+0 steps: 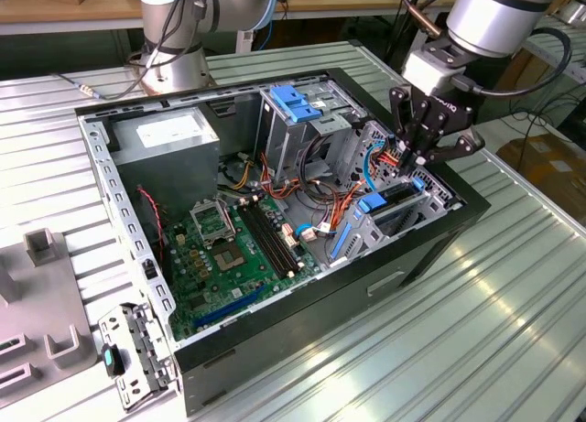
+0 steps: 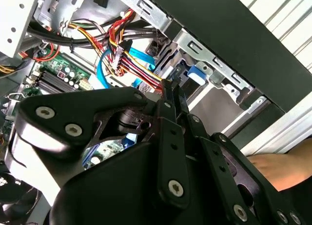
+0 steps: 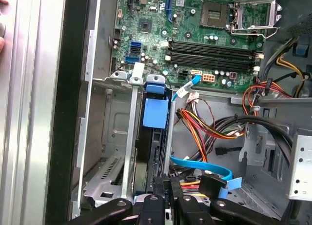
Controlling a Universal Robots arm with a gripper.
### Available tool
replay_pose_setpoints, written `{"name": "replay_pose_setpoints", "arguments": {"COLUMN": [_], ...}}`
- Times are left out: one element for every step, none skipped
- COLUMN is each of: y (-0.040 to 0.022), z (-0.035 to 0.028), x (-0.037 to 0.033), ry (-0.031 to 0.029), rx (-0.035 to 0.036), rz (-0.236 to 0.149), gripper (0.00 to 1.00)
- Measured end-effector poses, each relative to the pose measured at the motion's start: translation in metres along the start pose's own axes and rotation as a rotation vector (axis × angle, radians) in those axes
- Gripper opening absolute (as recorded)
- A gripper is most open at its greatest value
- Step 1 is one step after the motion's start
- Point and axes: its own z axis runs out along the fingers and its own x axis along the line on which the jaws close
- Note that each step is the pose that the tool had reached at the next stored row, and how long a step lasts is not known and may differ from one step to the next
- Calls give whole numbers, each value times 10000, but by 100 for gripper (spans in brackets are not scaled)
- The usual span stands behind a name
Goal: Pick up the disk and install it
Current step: 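Insert the first disk wire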
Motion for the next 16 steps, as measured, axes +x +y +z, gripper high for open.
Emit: {"name": "replay_pose_setpoints", "arguments": {"y": [0,1,1,2,3,5,13,21,27,29,30,33,37,53,58,60], "z": [6,9,14,19,23,31,38,43,48,53,58,64,71,92,101,106], "x": [1,1,2,3,11,26,57,73,84,89,91,91,91,89,88,88], "ry": [-2,1,4,6,10,8,10,8,8,7,6,8,9,8,8,8], "rx": [-1,-3,-5,-7,-9,-10,-10,-10,-10,-9,-9,-9,-9,-9,-9,-9], "rz": [77,172,296,387,460,498,505,505,498,487,478,477,477,476,475,475], "gripper": [16,16,16,16,16,16,16,16,16,16,16,16,16,16,16,16]}}
